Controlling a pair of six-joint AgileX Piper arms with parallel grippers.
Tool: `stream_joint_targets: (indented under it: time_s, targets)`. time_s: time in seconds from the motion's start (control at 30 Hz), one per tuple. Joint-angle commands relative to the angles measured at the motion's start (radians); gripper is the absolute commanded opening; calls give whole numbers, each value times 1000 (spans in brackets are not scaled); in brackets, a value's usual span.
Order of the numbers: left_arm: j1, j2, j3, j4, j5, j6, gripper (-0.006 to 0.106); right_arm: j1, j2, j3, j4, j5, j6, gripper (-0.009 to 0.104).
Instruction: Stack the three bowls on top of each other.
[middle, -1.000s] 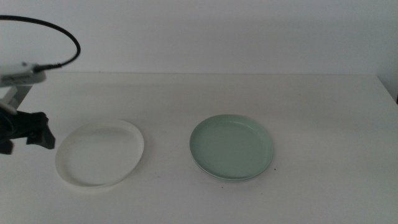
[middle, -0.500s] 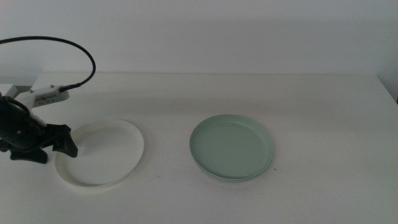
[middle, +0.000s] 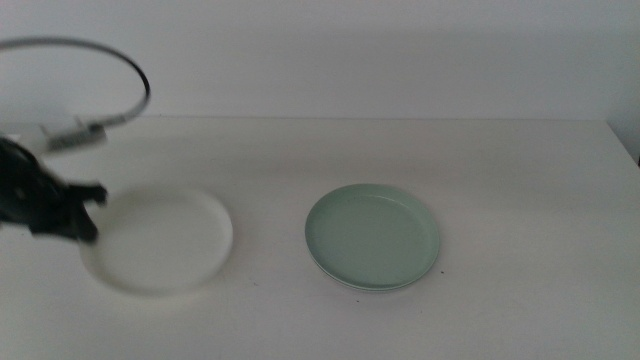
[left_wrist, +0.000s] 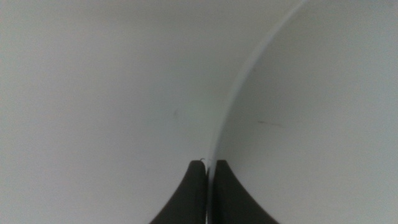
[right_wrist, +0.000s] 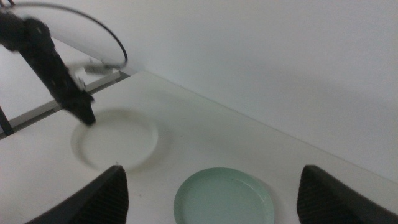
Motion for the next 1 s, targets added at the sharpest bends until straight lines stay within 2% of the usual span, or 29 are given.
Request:
stream_joint_targets:
  time_s: [0.0, 0.1, 0.2, 0.37, 0.53, 0.7, 0.97]
  targets:
    - [-7, -104, -55, -6, 60, -50, -2, -3, -3, 4, -1, -7, -6, 93]
    - [-57, -203, -140, -10, 144, -121, -2, -3, -3, 4, -1, -7, -6, 93]
    - [-171, -230, -234, 23, 184, -216, -2, -3, -3, 4, -1, -7, -6, 93]
    - [-437, -140, -326, 133, 143, -378, -2, -3, -3, 4, -1, -7, -6, 93]
    - [-608, 8, -401, 117, 73, -435, -2, -3, -3, 4, -1, -7, -6, 93]
    - [-669, 122, -458, 105, 55, -446, -2, -3, -3, 4, -1, -7, -6, 93]
    - [-679, 208, -465, 64, -12, -450, -2, -3, -3, 4, -1, -7, -6, 93]
